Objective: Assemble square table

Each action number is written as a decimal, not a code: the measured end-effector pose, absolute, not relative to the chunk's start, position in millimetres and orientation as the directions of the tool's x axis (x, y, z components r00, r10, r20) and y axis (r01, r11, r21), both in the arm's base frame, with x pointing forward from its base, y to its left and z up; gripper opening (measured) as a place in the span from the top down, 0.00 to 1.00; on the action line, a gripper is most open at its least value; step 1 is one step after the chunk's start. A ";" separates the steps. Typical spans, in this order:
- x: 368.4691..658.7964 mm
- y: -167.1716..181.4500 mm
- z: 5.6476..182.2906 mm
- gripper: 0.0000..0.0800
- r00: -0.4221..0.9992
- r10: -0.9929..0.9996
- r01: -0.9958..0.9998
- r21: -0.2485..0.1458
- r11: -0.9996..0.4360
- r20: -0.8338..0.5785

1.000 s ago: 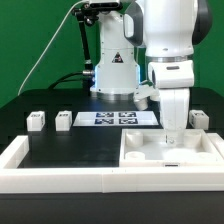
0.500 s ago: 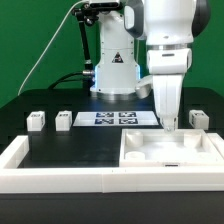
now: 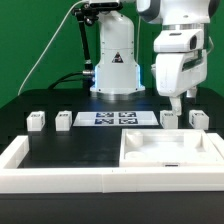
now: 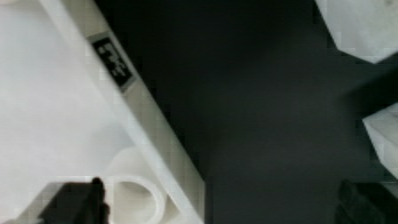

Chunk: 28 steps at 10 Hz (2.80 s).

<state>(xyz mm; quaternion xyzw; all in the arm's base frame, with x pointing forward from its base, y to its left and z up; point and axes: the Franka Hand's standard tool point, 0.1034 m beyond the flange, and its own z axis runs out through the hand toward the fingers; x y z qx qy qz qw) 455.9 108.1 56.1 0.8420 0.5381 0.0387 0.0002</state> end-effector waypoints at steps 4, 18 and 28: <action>455.3 108.4 55.9 0.19 0.525 0.848 0.848 0.035 -0.528 0.075; 396.0 163.4 43.7 0.19 0.991 -0.129 -0.131 -0.092 -0.987 -0.032; 379.7 167.6 34.5 0.19 0.815 0.009 -0.042 -0.074 -0.996 -0.580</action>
Offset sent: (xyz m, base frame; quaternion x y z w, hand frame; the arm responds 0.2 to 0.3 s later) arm 0.0000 0.0000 0.0000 0.0000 0.0000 0.0650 0.9979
